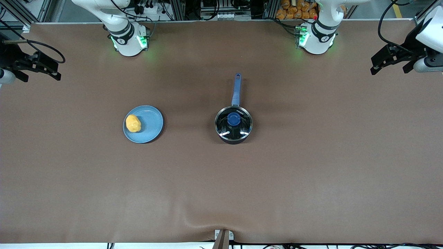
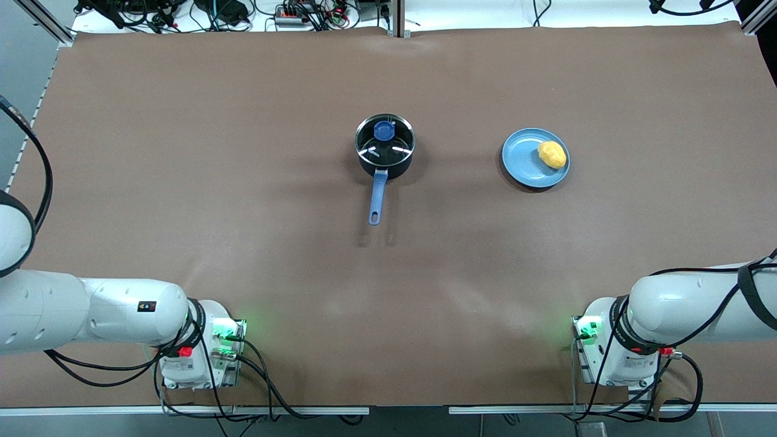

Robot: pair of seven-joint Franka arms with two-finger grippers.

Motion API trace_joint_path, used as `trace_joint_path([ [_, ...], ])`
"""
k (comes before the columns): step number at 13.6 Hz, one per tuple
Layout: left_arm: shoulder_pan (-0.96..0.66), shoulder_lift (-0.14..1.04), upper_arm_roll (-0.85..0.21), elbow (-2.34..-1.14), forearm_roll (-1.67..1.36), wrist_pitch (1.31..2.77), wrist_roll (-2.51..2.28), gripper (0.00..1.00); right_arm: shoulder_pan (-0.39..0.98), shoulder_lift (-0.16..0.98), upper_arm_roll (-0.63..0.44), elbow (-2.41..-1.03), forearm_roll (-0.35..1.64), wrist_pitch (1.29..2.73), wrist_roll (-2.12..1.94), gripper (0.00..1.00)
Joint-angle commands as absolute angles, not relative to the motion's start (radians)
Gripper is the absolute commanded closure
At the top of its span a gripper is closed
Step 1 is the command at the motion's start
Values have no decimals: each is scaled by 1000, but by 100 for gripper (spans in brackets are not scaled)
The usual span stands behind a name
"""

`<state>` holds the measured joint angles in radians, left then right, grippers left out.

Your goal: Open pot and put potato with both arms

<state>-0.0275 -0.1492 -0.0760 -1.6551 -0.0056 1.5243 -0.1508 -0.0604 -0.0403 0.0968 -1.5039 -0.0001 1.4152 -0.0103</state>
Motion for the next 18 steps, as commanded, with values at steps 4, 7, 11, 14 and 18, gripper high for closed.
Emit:
trace_joint_path([
  [4,-25,-143,-75,-1626,-6,1488,-135,0,-66,-34,101,-1486,-6,1402,-20,0],
  [7,-25,-143,-75,-1625,-6,1483,-135,0,-64,-32,101,-1486,-6,1404,-20,0],
  [11,-25,-143,-75,-1623,-6,1483,-135,0,-64,-34,100,-1486,-6,1402,-20,0],
  [14,-25,-126,-75,-1599,-6,1483,-135,0,-64,-34,101,-1486,-6,1402,-20,0],
  [18,-26,-110,-77,-1601,-3,1480,-137,0,-64,-32,101,-1488,-6,1402,-20,0],
])
